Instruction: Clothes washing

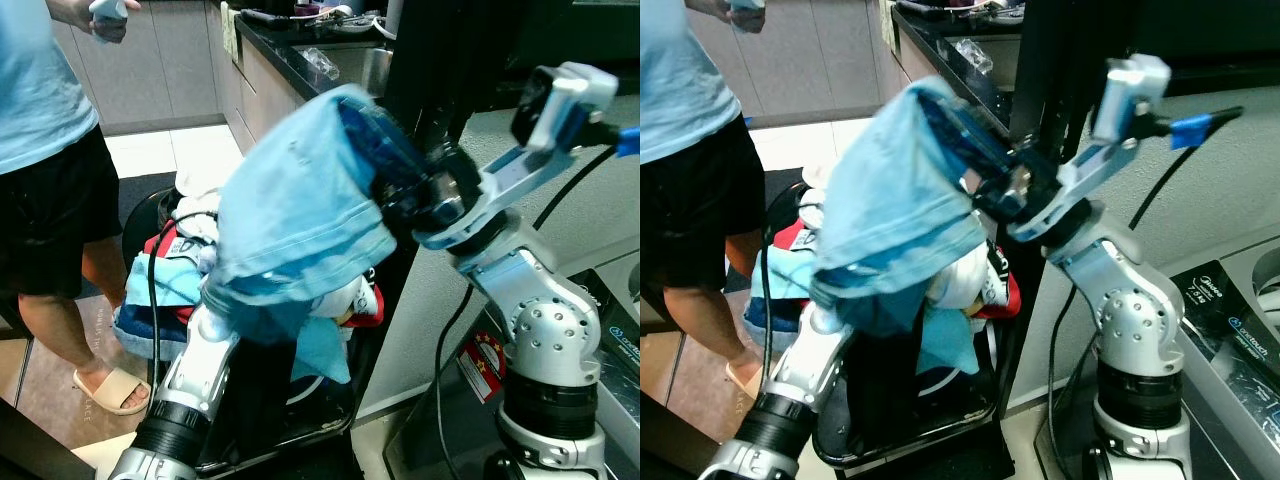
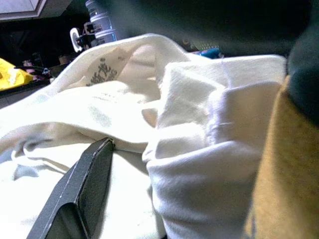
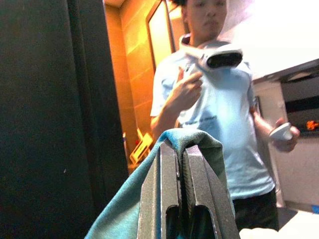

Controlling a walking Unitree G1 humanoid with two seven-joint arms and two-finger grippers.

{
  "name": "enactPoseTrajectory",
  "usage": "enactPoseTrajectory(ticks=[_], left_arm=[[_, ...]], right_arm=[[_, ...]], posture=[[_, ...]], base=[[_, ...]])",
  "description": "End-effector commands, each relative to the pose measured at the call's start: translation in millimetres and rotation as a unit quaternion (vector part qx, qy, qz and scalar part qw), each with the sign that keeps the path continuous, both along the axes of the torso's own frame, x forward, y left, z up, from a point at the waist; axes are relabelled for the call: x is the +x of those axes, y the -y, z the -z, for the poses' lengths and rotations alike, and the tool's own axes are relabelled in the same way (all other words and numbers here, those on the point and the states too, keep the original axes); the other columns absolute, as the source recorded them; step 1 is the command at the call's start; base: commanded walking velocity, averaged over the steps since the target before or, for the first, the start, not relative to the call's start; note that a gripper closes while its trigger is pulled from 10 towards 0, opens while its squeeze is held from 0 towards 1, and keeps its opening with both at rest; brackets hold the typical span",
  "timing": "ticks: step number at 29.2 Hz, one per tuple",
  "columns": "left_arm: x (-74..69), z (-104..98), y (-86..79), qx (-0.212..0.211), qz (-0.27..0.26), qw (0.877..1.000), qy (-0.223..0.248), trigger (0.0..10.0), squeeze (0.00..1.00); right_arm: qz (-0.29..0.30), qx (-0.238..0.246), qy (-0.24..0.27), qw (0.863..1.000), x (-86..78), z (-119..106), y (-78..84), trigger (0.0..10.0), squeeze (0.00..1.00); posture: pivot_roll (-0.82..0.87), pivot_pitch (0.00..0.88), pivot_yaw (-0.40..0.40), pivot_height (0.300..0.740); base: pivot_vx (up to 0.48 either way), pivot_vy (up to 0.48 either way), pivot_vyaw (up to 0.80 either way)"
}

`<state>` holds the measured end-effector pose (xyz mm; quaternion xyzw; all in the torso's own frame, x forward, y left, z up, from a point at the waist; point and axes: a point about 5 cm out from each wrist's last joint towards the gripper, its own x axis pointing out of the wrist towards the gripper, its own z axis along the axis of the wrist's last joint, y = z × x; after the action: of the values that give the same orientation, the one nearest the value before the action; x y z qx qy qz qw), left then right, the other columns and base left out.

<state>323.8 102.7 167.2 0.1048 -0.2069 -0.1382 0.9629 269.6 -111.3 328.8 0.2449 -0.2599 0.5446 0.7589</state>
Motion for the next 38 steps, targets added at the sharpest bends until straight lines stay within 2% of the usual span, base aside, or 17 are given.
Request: enactPoseTrajectory(ticks=[1,2,5,9,11,15,17,21,25,26,27,28,34,36,37,38], left_arm=[[-4.1,32.1,-4.7,0.025,-0.015,0.998,-0.057,10.0,0.0],[-7.5,43.1,-9.5,0.033,-0.025,0.997,-0.072,10.0,0.0],[-10.8,51.4,-14.9,0.037,-0.036,0.995,-0.082,10.0,0.0],[-11.1,52.1,-16.2,0.037,-0.04,0.995,-0.083,10.0,0.0],[-11.3,54.1,-16.5,0.041,-0.041,0.995,-0.082,10.0,0.0],[-11.9,55.4,-16.2,0.045,-0.04,0.995,-0.081,10.0,0.0],[-12.9,57.3,-16.4,0.051,-0.041,0.995,-0.08,10.0,0.0],[-16.2,66.9,-29.4,0.063,-0.087,0.991,-0.08,10.0,0.0],[-17.0,69.5,-32.9,0.066,-0.1,0.989,-0.082,10.0,0.0],[-18.7,72.7,-36.1,0.069,-0.112,0.988,-0.085,10.0,0.0],[-18.7,72.7,-36.1,0.069,-0.112,0.988,-0.085,10.0,0.0],[-20.3,75.3,-39.6,0.071,-0.126,0.986,-0.087,10.0,0.0],[-22.5,77.9,-46.9,0.055,-0.146,0.984,-0.091,10.0,0.0],[-22.5,77.9,-46.9,0.055,-0.146,0.984,-0.091,10.0,0.0],[-20.4,58.6,-41.3,0.034,-0.132,0.99,-0.048,10.0,0.0],[-20.4,58.6,-41.3,0.034,-0.132,0.99,-0.048,10.0,0.0]], right_arm=[[0.001,0.022,0.004,1.0,-0.2,-5.4,3.7,0.0,0.0],[0.007,0.036,0.001,0.999,1.1,-7.6,6.2,0.0,0.0],[0.014,0.052,-0.004,0.999,3.0,-10.7,9.4,0.0,0.0],[0.017,0.062,-0.007,0.998,4.7,-13.4,11.3,0.0,0.0],[0.036,0.093,-0.017,0.995,11.7,-24.2,19.9,0.0,0.0],[0.045,0.103,-0.021,0.993,14.3,-27.7,22.8,0.0,0.0],[0.068,0.116,-0.025,0.991,18.0,-31.7,27.6,0.0,0.0],[0.166,0.176,-0.048,0.969,37.3,-49.6,59.0,0.0,0.0],[0.173,0.183,-0.049,0.966,39.7,-51.7,65.8,0.0,0.0],[0.213,0.162,-0.049,0.962,44.8,-51.0,71.0,0.0,0.0],[0.213,0.162,-0.049,0.962,44.8,-51.0,71.0,0.0,0.0],[0.249,0.148,-0.058,0.955,51.1,-49.7,75.9,0.0,0.0],[0.286,0.15,-0.074,0.944,59.2,-48.4,87.5,0.0,0.0],[0.286,0.15,-0.074,0.944,59.2,-48.4,87.5,0.0,0.0],[0.291,0.151,-0.07,0.942,59.1,-50.5,91.9,0.0,0.0],[0.291,0.151,-0.07,0.942,59.1,-50.5,91.9,0.0,0.0]], posture=[[0.09,0.023,-0.067,0.74],[0.09,0.026,-0.067,0.74],[0.09,0.028,-0.07,0.74],[0.09,0.028,-0.071,0.74],[0.1,0.026,-0.068,0.74],[0.1,0.025,-0.065,0.74],[0.1,0.024,-0.064,0.74],[0.1,0.025,-0.067,0.74],[0.1,0.025,-0.067,0.74],[0.11,0.026,-0.071,0.74],[0.11,0.026,-0.071,0.74],[0.11,0.027,-0.071,0.74],[0.11,0.028,-0.077,0.74],[0.11,0.028,-0.077,0.74],[0.11,0.028,-0.079,0.74],[0.11,0.028,-0.079,0.74]], base=[[0.0,0.0,0.0],[0.0,0.0,0.0],[0.0,0.0,0.0],[0.0,0.0,0.0],[0.0,0.0,0.0],[0.0,0.0,0.0],[0.0,0.0,0.0],[0.0,0.0,0.0],[0.0,0.0,0.0],[0.0,0.0,0.0],[0.0,0.0,0.0],[0.0,0.0,0.0],[0.0,0.0,0.0],[0.0,0.0,0.0],[0.0,0.0,0.0],[0.0,0.0,0.0]])
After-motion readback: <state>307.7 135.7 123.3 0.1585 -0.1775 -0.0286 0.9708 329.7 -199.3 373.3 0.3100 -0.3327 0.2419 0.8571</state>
